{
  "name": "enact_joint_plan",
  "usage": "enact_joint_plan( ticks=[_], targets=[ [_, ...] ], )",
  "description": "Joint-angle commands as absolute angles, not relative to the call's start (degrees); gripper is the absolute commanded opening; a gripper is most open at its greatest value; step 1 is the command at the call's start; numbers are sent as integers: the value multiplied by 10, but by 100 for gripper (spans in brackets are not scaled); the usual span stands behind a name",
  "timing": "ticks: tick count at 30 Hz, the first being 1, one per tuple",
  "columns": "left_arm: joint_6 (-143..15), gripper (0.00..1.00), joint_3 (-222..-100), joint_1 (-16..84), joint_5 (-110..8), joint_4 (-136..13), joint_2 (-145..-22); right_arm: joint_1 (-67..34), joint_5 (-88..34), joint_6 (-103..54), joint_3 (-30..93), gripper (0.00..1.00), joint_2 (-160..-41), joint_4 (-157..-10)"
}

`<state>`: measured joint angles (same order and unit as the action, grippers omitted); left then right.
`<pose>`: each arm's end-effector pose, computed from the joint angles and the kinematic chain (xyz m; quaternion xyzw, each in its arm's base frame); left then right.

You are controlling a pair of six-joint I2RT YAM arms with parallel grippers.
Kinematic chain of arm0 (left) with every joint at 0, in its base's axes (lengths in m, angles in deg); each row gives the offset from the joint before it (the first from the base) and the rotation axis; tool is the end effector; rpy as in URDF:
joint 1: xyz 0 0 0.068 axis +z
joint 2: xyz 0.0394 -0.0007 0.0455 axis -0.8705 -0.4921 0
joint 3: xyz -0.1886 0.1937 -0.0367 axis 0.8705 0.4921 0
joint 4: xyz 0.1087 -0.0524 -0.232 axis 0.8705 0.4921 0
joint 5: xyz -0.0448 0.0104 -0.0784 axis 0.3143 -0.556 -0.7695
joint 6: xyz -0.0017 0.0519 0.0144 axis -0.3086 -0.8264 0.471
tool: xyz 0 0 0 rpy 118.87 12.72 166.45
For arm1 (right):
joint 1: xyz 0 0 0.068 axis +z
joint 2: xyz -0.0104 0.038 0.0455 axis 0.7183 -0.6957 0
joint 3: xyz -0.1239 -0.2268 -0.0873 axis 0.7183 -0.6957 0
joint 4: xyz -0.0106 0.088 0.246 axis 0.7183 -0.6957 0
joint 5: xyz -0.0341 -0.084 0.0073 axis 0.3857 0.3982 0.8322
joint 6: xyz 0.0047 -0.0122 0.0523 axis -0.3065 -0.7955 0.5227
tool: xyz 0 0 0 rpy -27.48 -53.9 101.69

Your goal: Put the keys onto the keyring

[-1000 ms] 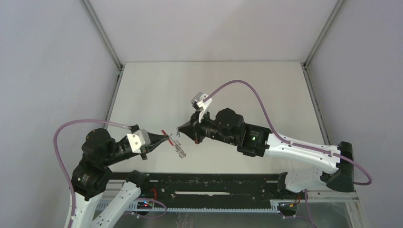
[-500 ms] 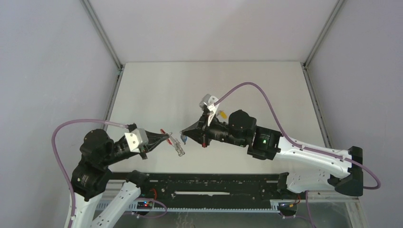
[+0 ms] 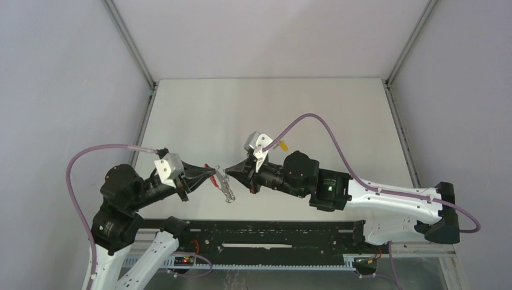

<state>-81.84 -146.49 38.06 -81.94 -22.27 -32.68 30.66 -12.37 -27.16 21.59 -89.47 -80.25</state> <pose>0.0409 -0.0413 0.4006 0.3957 0.6098 -0.3330 0.6005 0.0713 0.2798 0.3993 -0.3898 0.6031 0.4150 0.5587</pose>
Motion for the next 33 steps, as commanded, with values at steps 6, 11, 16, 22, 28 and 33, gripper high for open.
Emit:
enact_joint_plan(
  ticks=[6, 11, 16, 22, 28, 33],
  targets=[
    [-811, 0, -1431, 378, -781, -256, -317, 338, -70, -333, 241, 0, -895, -745],
    [-832, 0, -1428, 378, -775, -258, -315, 344, -72, -343, 256, 0, -911, -751],
    [-840, 0, -1430, 378, -776, -261, -316, 345, -74, -345, 263, 0, -922, -755],
    [-861, 0, -1426, 378, -801, -261, -306, 346, -65, -346, 267, 0, -919, -765],
    [-1057, 0, -1388, 378, -879, -262, -221, 344, -13, -342, 234, 0, -847, -819],
    [-1192, 0, -1370, 378, -952, -237, -183, 327, 4, -315, 203, 0, -787, -866]
  ],
)
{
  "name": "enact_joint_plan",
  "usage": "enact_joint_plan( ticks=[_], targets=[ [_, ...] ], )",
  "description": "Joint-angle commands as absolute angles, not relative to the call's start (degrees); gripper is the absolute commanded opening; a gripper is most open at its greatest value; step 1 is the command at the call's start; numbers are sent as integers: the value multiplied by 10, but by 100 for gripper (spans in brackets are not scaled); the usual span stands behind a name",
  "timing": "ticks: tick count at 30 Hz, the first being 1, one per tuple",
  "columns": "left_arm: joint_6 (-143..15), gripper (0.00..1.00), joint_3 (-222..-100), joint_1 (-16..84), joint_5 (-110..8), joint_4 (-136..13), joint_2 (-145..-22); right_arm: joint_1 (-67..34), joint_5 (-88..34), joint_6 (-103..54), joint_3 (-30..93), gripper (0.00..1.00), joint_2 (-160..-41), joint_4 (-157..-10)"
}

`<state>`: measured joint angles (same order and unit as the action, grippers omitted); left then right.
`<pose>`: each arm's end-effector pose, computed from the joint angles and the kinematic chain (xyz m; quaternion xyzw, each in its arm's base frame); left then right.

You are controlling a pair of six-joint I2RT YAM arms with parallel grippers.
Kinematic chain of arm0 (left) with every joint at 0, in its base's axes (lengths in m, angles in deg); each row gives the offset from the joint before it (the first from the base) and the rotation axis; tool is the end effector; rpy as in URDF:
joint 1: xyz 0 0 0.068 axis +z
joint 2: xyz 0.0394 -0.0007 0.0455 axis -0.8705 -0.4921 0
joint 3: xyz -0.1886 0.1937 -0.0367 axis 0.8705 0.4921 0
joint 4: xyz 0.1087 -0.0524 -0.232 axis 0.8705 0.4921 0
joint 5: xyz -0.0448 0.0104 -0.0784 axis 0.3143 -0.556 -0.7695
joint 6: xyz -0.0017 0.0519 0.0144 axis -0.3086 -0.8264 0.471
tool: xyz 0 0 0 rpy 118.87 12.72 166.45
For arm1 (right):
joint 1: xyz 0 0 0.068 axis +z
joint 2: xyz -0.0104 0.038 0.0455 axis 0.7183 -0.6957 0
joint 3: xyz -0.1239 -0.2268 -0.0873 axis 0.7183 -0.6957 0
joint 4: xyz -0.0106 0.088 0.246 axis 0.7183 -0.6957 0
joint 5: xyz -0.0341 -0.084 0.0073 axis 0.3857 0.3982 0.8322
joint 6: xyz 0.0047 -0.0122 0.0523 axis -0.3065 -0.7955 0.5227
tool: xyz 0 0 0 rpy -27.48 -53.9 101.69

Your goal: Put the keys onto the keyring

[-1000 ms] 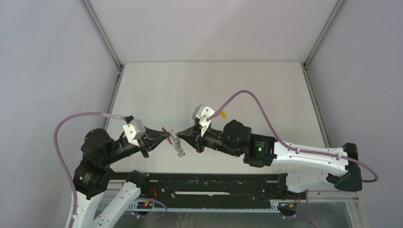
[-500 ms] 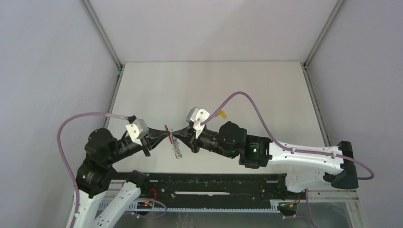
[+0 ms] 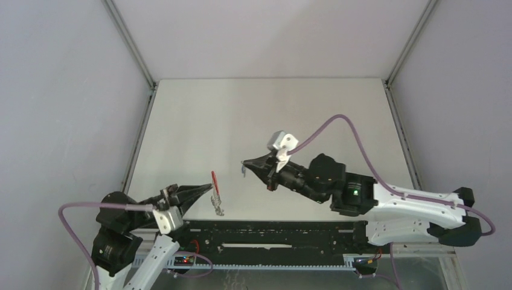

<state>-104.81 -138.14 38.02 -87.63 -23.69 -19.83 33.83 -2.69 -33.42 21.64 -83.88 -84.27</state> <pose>0.0070 -0.0301 0.3679 0.5300 0.4568 -0.2257 0.6778 0.0561 0.2525 0.4168 -0.3823 0.5962 0.3563 0.6095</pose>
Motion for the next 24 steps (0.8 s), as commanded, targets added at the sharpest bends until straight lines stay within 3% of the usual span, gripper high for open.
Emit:
enact_joint_plan(
  ticks=[1, 7, 24],
  targets=[
    [-1211, 0, -1371, 378, -970, -226, -180, 323, 0, -313, 196, 0, -779, -865],
    [-1363, 0, -1375, 378, -1033, -155, -161, 302, -20, -318, 165, 0, -756, -839],
    [-1441, 0, -1382, 378, -1060, -150, -158, 279, -102, -302, 165, 0, -777, -809]
  ],
)
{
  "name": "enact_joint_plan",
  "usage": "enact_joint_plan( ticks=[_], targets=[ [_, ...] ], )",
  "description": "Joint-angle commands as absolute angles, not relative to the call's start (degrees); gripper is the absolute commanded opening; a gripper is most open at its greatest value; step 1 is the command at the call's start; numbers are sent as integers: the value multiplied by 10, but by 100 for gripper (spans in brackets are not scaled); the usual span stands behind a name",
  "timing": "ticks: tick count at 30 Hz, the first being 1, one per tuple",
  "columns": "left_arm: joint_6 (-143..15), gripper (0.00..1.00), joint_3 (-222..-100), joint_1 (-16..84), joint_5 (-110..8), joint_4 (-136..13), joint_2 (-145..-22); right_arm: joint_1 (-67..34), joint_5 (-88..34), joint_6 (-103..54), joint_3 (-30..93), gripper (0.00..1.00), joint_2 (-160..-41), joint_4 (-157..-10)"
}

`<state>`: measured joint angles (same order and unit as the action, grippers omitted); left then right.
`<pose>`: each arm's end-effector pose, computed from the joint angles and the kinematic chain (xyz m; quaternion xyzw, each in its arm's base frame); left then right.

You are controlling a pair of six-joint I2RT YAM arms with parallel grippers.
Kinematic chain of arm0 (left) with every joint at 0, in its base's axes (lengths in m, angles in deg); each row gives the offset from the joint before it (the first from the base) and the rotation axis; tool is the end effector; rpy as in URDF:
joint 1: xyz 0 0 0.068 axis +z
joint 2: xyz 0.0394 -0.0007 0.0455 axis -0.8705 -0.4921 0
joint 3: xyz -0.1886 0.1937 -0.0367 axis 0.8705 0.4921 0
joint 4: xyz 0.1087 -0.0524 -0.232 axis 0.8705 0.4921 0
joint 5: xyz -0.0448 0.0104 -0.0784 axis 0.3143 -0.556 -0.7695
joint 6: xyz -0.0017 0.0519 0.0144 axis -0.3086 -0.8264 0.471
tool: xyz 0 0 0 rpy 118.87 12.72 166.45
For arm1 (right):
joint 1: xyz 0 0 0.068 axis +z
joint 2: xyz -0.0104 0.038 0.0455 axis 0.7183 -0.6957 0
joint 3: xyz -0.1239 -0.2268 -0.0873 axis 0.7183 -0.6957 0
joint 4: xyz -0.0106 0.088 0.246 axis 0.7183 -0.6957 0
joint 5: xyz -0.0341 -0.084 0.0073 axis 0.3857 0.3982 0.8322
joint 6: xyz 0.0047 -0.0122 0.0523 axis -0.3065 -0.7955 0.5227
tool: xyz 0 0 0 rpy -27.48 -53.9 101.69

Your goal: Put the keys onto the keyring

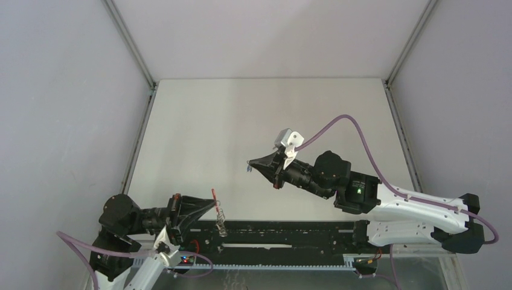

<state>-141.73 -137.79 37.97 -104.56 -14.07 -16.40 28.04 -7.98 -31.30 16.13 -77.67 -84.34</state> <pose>-0.0161 -0.0273 0.3499 0.6912 0.2049 -0.1349 0.6797 0.0713 0.2223 0.4073 -0.3658 0.6020 0.3676 0.6072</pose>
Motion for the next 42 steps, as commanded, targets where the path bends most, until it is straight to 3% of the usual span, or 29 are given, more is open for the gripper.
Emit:
enact_joint_plan(
  ticks=[1, 4, 10, 18, 42],
  targets=[
    [-1439, 0, -1381, 378, -1060, -151, -159, 280, -105, -301, 165, 0, -777, -808],
    [-1368, 0, -1377, 378, -1052, -193, -163, 283, -118, -299, 165, 0, -777, -805],
    [-1041, 0, -1365, 378, -1004, -413, -193, 285, -150, -295, 166, 0, -783, -792],
    [-788, 0, -1367, 378, -938, -515, -247, 290, -181, -287, 169, 0, -779, -754],
    [-751, 0, -1335, 378, -862, -517, -250, 358, -114, -351, 272, 0, -855, -790]
  ],
)
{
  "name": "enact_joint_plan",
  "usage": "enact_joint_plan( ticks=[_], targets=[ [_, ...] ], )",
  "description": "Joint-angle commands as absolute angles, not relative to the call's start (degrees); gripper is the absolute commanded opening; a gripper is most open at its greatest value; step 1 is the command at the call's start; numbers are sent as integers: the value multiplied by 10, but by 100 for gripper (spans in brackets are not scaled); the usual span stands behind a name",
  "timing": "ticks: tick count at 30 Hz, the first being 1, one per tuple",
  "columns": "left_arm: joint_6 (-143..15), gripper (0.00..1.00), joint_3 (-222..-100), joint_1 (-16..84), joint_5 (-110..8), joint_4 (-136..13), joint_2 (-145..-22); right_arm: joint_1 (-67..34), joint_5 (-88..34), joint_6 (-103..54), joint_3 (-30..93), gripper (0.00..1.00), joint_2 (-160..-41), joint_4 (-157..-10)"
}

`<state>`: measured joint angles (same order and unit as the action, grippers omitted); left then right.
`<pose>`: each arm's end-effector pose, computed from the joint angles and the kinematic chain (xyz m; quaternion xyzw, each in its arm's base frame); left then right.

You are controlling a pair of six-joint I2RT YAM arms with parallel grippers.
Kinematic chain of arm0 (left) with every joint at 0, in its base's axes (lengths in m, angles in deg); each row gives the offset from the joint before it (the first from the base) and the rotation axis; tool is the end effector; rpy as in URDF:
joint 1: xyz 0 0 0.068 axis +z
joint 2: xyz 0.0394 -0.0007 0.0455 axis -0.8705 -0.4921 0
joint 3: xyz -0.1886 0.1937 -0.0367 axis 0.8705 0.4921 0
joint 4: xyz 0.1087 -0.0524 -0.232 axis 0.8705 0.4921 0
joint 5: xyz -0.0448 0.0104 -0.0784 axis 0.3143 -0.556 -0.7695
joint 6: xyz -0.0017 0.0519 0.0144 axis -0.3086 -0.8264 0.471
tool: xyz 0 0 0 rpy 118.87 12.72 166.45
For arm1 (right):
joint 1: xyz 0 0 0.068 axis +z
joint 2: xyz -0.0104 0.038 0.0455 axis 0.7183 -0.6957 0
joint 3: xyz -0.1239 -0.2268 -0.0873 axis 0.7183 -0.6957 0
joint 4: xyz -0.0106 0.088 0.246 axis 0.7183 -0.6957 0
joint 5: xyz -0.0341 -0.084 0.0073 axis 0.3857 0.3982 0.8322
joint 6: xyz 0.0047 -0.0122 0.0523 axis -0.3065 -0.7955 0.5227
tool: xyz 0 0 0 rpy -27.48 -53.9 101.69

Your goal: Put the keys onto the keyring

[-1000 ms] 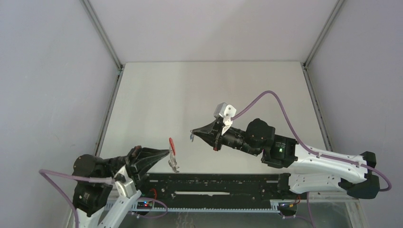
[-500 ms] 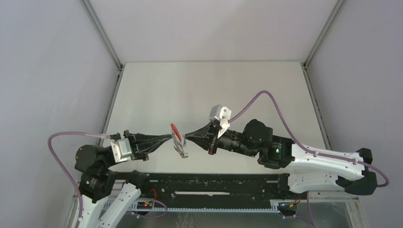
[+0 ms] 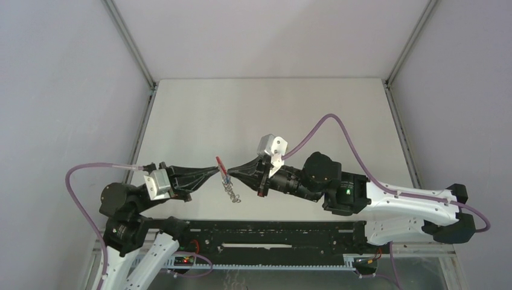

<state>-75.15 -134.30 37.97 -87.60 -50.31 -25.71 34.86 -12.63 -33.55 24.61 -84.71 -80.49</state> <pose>0.0373 -0.0427 0.3933 0.4108 0.4678 -0.3664 0.6915 0.0459 0.2560 0.4387 -0.4116 0.5300 0.4366 0.5992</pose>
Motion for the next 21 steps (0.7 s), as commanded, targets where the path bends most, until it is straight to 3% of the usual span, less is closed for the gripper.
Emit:
enact_joint_plan(
  ticks=[1, 21],
  targets=[
    [-751, 0, -1335, 378, -863, -517, -249, 359, -115, -352, 273, 0, -858, -788],
    [-798, 0, -1331, 378, -866, -494, -247, 369, -88, -371, 282, 0, -883, -751]
  ],
)
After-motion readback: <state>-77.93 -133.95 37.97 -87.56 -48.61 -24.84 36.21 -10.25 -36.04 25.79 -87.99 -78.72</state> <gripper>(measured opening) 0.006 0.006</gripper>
